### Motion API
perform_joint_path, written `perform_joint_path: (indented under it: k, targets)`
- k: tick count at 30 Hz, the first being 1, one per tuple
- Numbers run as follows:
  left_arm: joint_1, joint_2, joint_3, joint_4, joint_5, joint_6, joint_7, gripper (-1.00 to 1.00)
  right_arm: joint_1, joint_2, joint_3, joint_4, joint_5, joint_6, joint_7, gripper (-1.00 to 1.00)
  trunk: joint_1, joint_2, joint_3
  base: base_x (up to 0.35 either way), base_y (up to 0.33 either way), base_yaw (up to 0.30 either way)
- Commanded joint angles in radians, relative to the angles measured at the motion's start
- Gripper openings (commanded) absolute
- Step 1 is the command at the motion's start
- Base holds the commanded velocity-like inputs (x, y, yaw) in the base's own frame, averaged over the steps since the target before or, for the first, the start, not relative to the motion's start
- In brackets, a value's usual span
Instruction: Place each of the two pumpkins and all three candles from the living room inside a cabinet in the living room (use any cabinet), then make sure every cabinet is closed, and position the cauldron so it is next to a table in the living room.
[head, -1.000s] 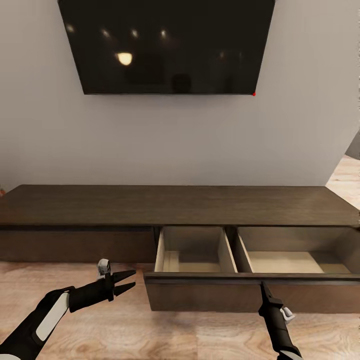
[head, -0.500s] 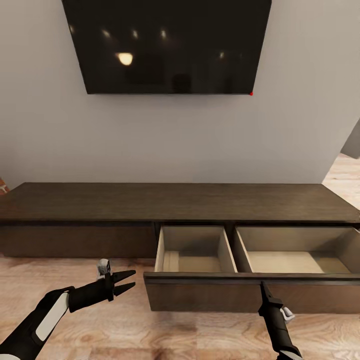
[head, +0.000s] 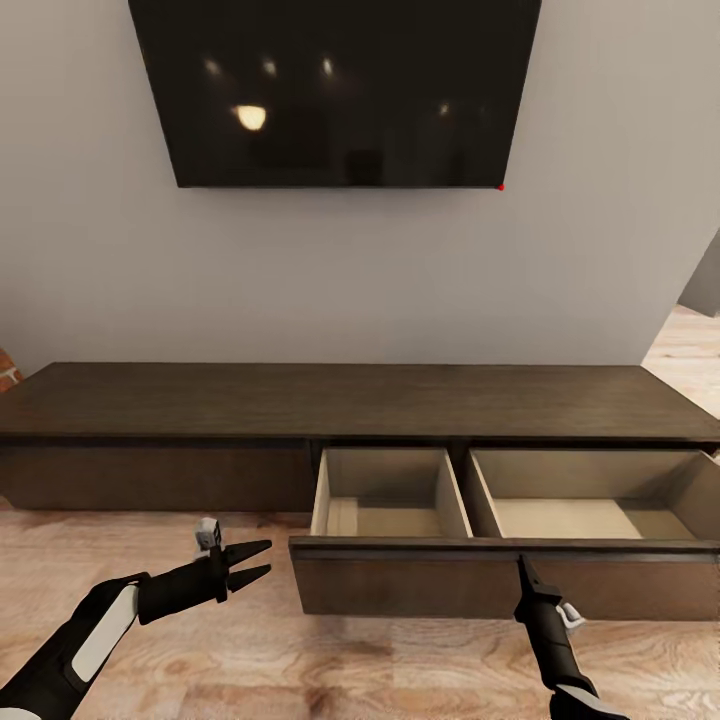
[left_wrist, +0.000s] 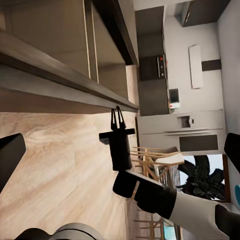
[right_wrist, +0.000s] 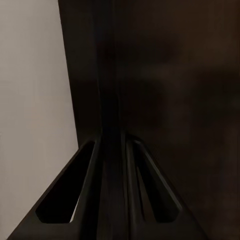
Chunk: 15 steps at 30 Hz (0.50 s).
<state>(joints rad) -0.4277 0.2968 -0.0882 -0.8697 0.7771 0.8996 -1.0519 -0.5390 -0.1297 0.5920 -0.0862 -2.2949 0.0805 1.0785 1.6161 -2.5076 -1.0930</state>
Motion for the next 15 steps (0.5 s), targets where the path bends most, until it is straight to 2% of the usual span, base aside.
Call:
perform_joint_path:
  k: [1, 13, 14, 15]
  targets:
    - [0.000, 0.002, -0.002, 0.000, 0.005, 0.005, 0.000, 1.00, 0.034, -0.001, -0.006, -0.001, -0.009, 0.008, 0.049, -1.00, 0.000, 0.000, -0.001, -0.019, 0.000, 0.000]
    - [0.000, 0.002, -0.002, 0.000, 0.005, 0.005, -0.001, 1.00, 0.034, -0.001, -0.006, -0.001, -0.010, 0.010, 0.052, -1.00, 0.000, 0.000, -0.001, -0.003, 0.000, 0.000]
    - [0.000, 0.002, -0.002, 0.000, 0.005, 0.005, -0.001, 1.00, 0.034, -0.001, -0.006, -0.001, -0.011, 0.010, 0.052, 1.00, 0.000, 0.000, -0.001, 0.000, 0.000, 0.000]
    - [0.000, 0.002, -0.002, 0.000, 0.005, 0.005, 0.000, 1.00, 0.034, -0.001, -0.007, -0.001, -0.010, 0.010, 0.051, 1.00, 0.000, 0.000, -0.001, 0.000, 0.000, 0.000]
